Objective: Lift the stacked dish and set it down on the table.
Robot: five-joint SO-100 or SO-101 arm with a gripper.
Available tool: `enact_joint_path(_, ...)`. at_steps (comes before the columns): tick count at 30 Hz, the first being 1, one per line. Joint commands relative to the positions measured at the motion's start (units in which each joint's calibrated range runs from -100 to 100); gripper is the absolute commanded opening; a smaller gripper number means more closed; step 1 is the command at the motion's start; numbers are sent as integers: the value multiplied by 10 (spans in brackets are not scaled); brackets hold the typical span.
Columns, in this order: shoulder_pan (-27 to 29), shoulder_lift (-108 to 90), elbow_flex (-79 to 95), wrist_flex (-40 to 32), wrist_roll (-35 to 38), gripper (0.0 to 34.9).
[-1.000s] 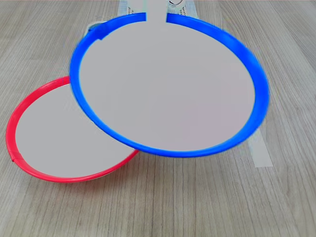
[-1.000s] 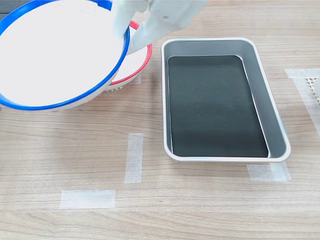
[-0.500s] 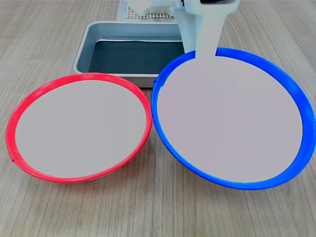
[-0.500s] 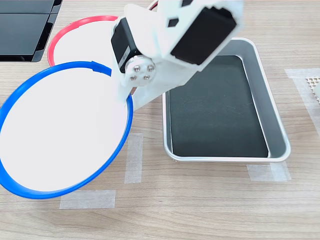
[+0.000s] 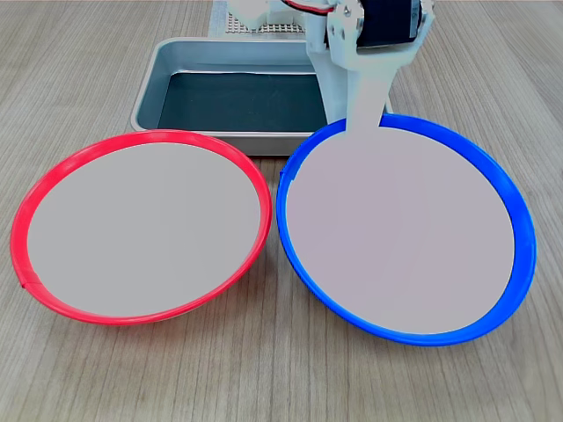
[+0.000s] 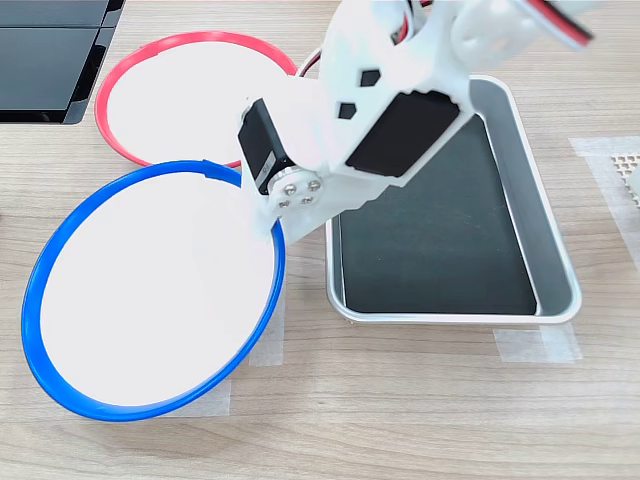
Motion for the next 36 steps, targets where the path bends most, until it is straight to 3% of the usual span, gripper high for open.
enact_joint_path(1,0,-9,0,-5,6,82)
enact_joint_path(6,4,-56,24,29,13,130)
enact_joint_path(12,21,-165,60,105,17,123)
enact_joint_path(14,32,-209,68,135,16,101)
enact_joint_path(16,47,-248,78,149,14,3)
enact_joint_path(17,56,-272,88,151,12,3)
enact_joint_path(20,83,-338,139,121,3,2)
enact_joint_path(28,128,-632,479,-133,-28,1)
enact_joint_path(31,131,-749,615,-180,-33,1)
enact_joint_path(36,133,-883,737,-165,-30,1)
